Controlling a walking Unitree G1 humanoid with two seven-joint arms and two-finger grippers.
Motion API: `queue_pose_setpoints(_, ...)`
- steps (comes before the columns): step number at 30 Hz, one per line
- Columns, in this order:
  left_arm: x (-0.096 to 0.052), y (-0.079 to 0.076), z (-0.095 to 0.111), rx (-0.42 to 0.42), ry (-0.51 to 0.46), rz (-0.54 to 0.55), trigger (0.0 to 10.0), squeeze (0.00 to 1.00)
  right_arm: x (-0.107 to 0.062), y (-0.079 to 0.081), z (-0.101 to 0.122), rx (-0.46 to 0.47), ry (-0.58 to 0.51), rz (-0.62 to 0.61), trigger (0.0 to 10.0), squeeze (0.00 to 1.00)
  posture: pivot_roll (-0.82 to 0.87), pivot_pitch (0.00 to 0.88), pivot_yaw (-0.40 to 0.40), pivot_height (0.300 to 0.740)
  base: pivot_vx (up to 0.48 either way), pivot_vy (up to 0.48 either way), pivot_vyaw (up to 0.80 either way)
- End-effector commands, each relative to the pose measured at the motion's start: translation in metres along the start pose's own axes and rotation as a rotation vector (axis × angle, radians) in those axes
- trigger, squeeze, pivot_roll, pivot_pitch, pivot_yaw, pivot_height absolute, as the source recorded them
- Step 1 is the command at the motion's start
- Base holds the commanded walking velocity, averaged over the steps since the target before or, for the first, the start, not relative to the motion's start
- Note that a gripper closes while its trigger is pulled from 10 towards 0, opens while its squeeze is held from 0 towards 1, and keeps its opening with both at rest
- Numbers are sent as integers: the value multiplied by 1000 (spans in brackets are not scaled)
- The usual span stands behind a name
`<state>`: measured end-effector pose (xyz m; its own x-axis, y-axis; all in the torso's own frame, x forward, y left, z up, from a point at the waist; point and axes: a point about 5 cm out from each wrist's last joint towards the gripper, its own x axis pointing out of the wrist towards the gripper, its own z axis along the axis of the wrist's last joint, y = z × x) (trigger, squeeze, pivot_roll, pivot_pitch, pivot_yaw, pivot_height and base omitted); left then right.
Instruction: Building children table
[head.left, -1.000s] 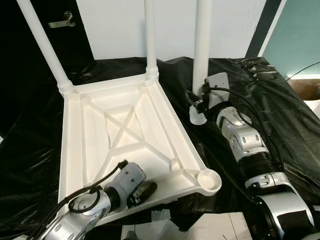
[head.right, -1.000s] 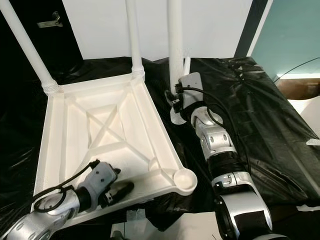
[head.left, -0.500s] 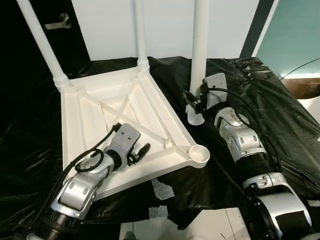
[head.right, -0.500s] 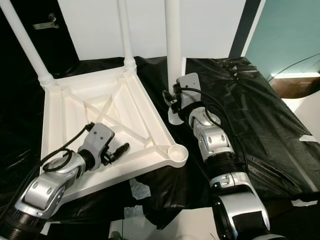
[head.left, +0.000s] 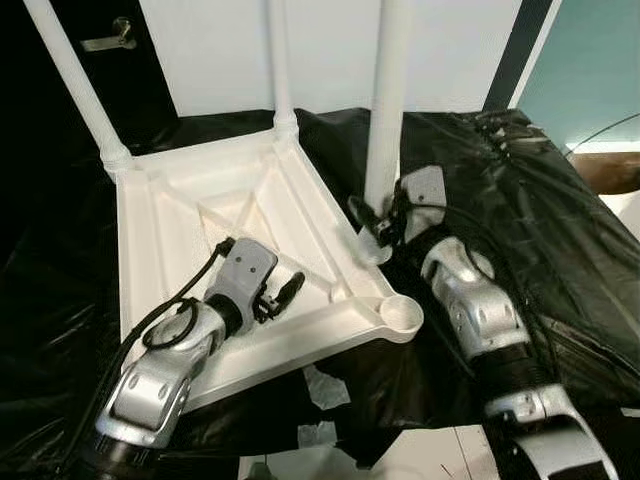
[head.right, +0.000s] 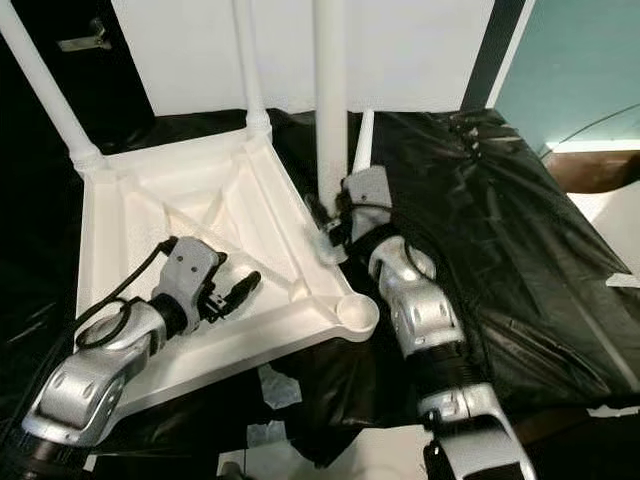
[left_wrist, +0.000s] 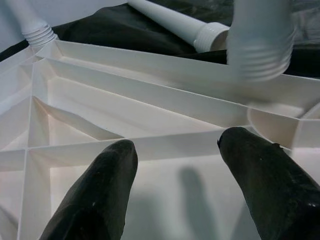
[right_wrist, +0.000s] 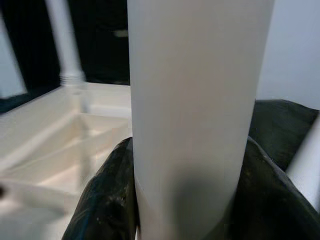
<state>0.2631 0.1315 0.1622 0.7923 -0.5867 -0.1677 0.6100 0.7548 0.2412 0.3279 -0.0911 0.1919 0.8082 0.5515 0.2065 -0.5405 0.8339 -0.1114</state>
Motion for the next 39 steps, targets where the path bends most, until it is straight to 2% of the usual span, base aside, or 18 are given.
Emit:
queue_pose_setpoints(1,-6,-4,0,19,-11,-27,10000,0,-4,8,5,13,-25,35,10000,0,118,62,-11,740,0,0,0)
queue_pose_setpoints(5,-15,-11,-2,-9,-15,-69,10000,0,-12,14,6,32,-29,59,10000,0,115,66,-10,740,0,0,0)
queue_pose_setpoints(9,-19,-10,-8,-24,22,-52,10000,0,-23,18,8,56,-33,69,10000,0,118,76,-8,740,0,0,0)
queue_pose_setpoints(10,-23,-9,-11,-38,38,-46,10000,0,-34,20,7,73,-25,74,10000,0,118,76,-8,740,0,0,0)
queue_pose_setpoints(12,-27,-11,-11,-49,35,-59,10000,0,-43,19,5,83,0,72,10000,0,117,85,-8,740,0,0,0)
queue_pose_setpoints(16,-27,-11,-10,-52,36,-61,10000,0,-44,19,5,83,5,71,10000,0,117,85,-8,740,0,0,0)
queue_pose_setpoints(17,-28,-13,-11,-49,42,-67,10000,0,-49,18,6,89,16,60,10000,0,111,91,-6,740,0,0,0)
queue_pose_setpoints(23,-18,-18,-23,4,129,-52,10000,0,-44,12,10,96,3,14,10000,0,104,92,-3,740,0,0,0)
queue_pose_setpoints(27,-17,-19,-25,24,141,-55,10000,0,-43,11,12,99,-3,8,10000,0,104,92,-3,740,0,0,0)
queue_pose_setpoints(28,-15,-19,-31,65,185,-54,10000,0,-41,9,16,103,-9,1,10000,0,103,85,-6,740,0,0,0)
queue_pose_setpoints(31,-15,-19,-31,65,185,-54,10000,0,-41,9,16,103,-9,1,10000,0,103,85,-6,740,0,0,0)
queue_pose_setpoints(32,-15,-19,-34,77,205,-49,10000,0,-40,8,17,103,-10,0,10000,0,103,85,-6,740,0,0,0)
queue_pose_setpoints(35,-12,4,-49,124,312,97,10000,0,-38,5,17,103,-8,0,10000,0,104,79,-9,740,0,0,0)
queue_pose_setpoints(36,-12,4,-49,124,312,97,10000,0,-38,5,17,103,-8,0,10000,0,104,79,-9,740,0,0,0)
queue_pose_setpoints(37,-12,12,-51,128,328,150,10000,0,-38,4,17,110,-7,0,10000,0,104,69,-11,740,0,0,0)
queue_pose_setpoints(38,-12,12,-51,128,328,150,10000,0,-38,4,17,110,-7,0,10000,0,104,69,-11,740,0,0,0)
queue_pose_setpoints(39,-11,19,-50,125,335,189,10000,0,-37,3,16,114,-6,-1,10000,0,104,69,-11,740,0,0,0)
